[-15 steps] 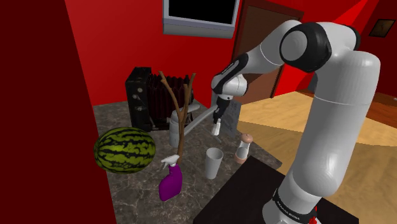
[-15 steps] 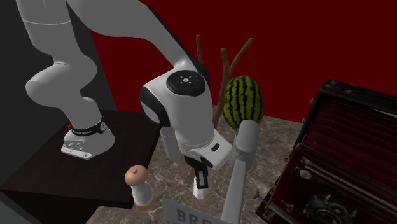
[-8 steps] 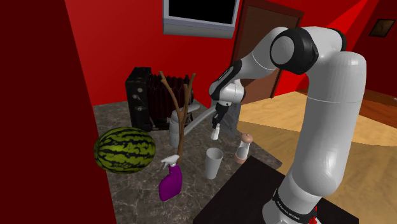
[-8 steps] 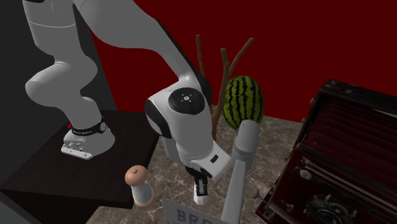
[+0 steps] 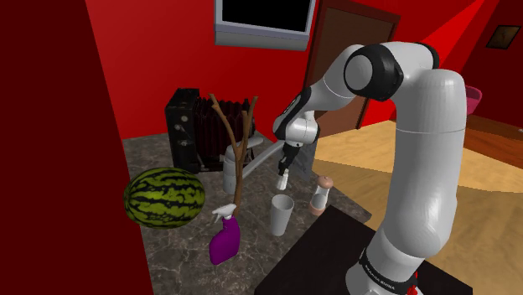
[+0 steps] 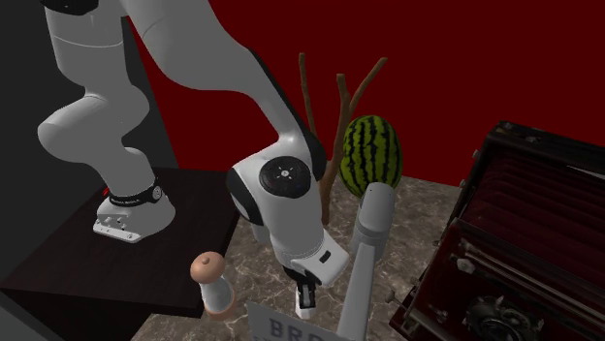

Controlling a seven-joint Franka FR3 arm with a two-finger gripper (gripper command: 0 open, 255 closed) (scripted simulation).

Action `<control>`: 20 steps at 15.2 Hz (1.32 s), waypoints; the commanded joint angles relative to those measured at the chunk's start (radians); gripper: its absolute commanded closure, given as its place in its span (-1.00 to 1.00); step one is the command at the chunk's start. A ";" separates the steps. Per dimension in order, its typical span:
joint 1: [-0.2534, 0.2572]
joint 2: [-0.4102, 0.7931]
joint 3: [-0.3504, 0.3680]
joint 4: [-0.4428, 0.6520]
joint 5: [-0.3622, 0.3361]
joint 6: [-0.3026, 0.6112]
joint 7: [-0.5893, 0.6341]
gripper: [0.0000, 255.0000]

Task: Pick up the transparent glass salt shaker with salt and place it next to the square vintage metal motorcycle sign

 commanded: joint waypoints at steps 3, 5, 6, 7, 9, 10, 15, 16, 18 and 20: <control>-0.002 0.005 0.003 0.001 0.005 0.004 -0.004 1.00; -0.002 0.005 0.003 0.001 0.005 0.004 -0.004 1.00; -0.002 0.005 0.003 0.001 0.005 0.004 -0.004 1.00; -0.002 0.005 0.003 0.001 0.005 0.004 -0.004 -1.00; -0.002 0.005 0.003 0.001 0.005 0.004 -0.004 -1.00; -0.002 0.005 0.003 0.001 0.005 0.004 -0.004 -1.00; 0.025 -0.089 -0.045 -0.011 -0.079 -0.068 0.055 -1.00; 0.030 -0.113 -0.056 -0.011 -0.102 -0.088 0.070 -1.00; 0.029 -0.113 -0.055 -0.011 -0.102 -0.088 0.070 -1.00; 0.029 -0.113 -0.055 -0.011 -0.102 -0.088 0.070 -1.00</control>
